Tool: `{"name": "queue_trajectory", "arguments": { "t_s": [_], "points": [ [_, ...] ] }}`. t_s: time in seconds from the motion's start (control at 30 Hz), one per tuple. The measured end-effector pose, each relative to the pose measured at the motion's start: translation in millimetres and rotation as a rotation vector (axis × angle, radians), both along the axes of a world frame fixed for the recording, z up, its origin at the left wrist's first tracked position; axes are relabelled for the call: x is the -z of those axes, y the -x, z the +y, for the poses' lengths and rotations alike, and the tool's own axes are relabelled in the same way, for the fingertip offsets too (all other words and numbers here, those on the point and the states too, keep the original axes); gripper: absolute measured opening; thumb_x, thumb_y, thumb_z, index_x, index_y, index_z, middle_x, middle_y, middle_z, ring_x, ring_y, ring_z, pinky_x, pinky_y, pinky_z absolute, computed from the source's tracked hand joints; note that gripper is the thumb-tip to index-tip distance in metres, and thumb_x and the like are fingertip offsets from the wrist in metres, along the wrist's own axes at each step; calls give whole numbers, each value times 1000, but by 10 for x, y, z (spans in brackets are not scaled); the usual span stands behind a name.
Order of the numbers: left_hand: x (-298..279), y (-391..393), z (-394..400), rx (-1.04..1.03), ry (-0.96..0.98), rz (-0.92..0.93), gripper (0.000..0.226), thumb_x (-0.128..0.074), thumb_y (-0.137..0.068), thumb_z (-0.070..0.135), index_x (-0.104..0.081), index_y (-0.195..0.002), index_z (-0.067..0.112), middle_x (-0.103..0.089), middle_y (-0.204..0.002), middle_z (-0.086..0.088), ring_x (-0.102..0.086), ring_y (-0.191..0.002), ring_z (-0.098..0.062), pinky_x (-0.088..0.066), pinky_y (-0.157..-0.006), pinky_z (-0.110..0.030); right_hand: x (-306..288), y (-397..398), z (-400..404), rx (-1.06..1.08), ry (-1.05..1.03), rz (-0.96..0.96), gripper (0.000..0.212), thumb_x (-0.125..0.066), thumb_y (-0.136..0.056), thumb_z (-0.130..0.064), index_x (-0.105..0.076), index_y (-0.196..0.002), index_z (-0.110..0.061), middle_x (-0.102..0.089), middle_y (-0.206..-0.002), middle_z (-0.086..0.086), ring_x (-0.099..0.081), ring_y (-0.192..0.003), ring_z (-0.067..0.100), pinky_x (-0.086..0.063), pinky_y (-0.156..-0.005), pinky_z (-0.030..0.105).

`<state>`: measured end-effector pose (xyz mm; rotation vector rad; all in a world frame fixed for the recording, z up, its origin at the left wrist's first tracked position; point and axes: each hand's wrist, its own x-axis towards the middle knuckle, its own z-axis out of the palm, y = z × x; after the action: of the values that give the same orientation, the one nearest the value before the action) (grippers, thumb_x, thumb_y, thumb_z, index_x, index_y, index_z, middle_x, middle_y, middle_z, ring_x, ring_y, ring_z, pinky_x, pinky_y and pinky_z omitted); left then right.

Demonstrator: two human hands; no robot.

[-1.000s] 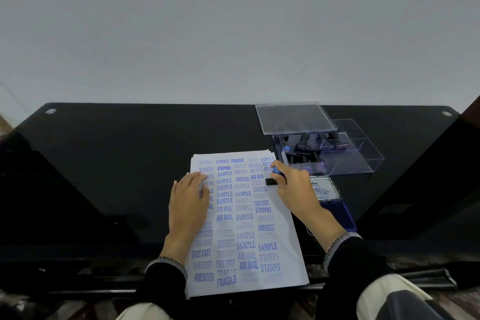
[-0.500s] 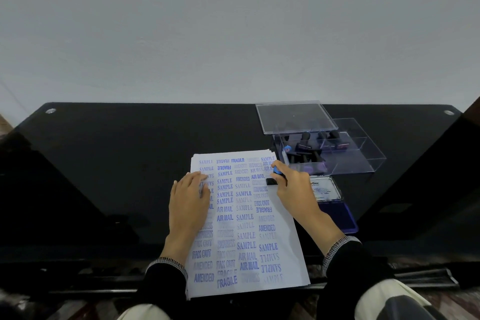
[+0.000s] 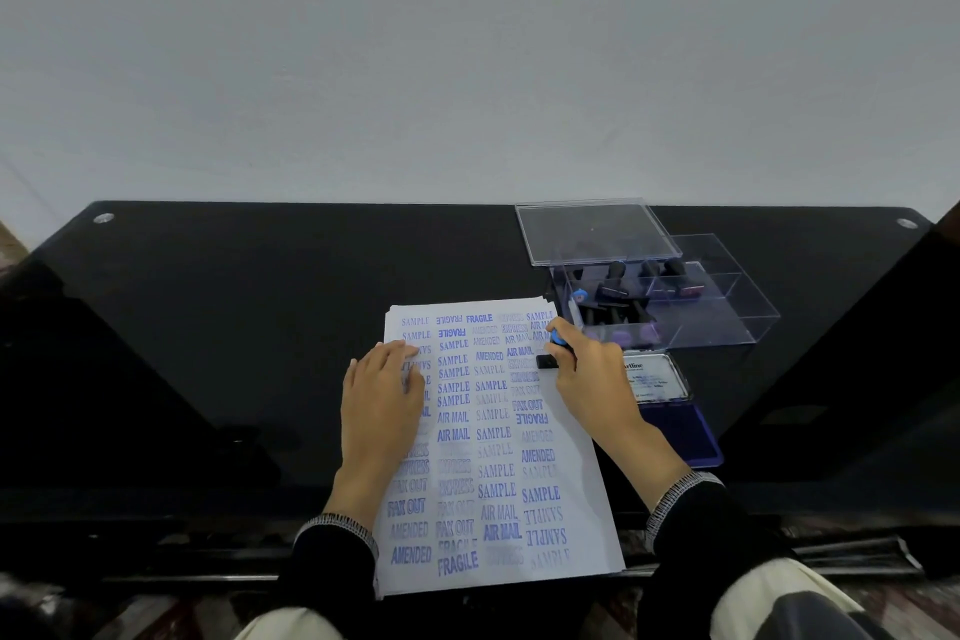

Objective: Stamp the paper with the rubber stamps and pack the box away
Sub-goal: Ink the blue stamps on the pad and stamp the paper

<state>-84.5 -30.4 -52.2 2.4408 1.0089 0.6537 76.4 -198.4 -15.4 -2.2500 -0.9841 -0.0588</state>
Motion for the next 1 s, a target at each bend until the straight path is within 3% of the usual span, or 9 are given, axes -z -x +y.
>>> {"name": "queue_trajectory", "arguments": {
  "t_s": [0.1,0.23,0.4,0.53,0.67,0.8,0.9,1.0],
  "points": [
    [-3,2,-1,4,-3,2,30,-50,-97,24,-57,-126,20,-54,-134,5,-43,-131,-13,-17,-118,-37,-12,26,1,14,21,-25,30,-52,-89,6,-59,-114,-8,-45,-68,-3,-38,-52,11,-24,-44,13],
    [-8,4,-1,8,-2,-6,29,-50,-97,23,-58,-125,20,-54,-133,5,-43,-130,-14,-17,-117,-37,-13,40,-4,21,-73,49,24,-51,-91,4,-62,-109,-6,-40,-64,-19,-38,-49,4,-36,-46,14],
    [-6,0,-2,14,6,-9,29,-50,-96,22,-58,-124,19,-54,-132,5,-44,-129,-13,-18,-118,-38,-2,47,4,29,-24,32,29,-51,-90,5,-59,-115,-8,-44,-66,-4,-37,-51,5,-30,-48,19],
    [-11,-7,-2,-6,54,-40,30,-51,-96,23,-57,-124,18,-52,-132,5,-45,-127,-12,-21,-119,-39,-18,46,8,25,-71,59,26,-50,-92,2,-61,-114,-7,-45,-65,-9,-38,-50,8,-33,-46,17],
    [-31,-10,-13,-91,151,-71,43,-52,-96,35,-48,-133,12,-40,-144,1,-23,-142,-14,-37,-108,-37,1,81,-3,31,-42,29,28,-51,-93,0,-59,-118,-10,-43,-67,-7,-43,-57,14,-34,-51,24],
    [-31,-9,5,-141,157,-33,58,-53,-93,48,-47,-136,10,-35,-149,-1,-13,-146,-15,-34,-108,-40,24,79,-6,38,-59,31,27,-51,-93,-1,-60,-116,-10,-51,-73,0,-48,-59,19,-39,-52,29],
    [-17,-8,30,-149,177,-43,63,-58,-88,54,-48,-134,12,-40,-146,0,-19,-144,-17,-31,-113,-43,2,50,14,35,-51,36,24,-51,-92,2,-60,-113,-6,-52,-70,2,-46,-56,20,-39,-51,34],
    [-26,-18,42,-155,194,-105,59,-67,-81,53,-49,-125,17,-50,-132,2,-38,-131,-16,-38,-109,-43,4,48,21,34,-64,25,27,-52,-91,2,-60,-115,-7,-50,-70,-1,-45,-55,19,-36,-50,29]
  ]
}}
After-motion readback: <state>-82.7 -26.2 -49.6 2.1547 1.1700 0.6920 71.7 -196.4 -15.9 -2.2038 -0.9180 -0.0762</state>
